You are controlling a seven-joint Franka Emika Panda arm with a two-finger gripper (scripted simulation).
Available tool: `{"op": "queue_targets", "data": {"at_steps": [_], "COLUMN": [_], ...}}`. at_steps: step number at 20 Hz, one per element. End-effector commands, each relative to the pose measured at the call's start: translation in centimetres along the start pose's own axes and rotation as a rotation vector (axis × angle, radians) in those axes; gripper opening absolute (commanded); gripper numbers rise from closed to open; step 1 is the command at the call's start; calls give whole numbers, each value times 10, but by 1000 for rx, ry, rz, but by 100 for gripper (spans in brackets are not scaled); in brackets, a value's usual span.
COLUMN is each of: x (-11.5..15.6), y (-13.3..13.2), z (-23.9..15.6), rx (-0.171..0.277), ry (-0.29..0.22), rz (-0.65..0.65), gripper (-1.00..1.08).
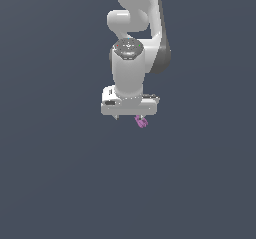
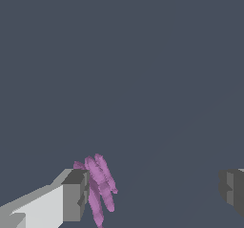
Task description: Pick up the object and move it to a goal position.
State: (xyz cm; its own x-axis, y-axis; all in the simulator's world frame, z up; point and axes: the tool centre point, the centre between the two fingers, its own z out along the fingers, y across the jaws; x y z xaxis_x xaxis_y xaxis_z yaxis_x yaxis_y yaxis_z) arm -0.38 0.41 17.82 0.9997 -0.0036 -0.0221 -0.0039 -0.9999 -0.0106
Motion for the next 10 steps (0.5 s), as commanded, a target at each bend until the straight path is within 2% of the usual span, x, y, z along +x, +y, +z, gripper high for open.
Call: {"op": "queue_targets", "data": {"at_steps": [1,10], "x": [0,-11], "y": [1,-10], "z": [0,13], "rx": [1,-3], "ry": [-3,2], "rz": [5,-62], "gripper": [100,100]}}
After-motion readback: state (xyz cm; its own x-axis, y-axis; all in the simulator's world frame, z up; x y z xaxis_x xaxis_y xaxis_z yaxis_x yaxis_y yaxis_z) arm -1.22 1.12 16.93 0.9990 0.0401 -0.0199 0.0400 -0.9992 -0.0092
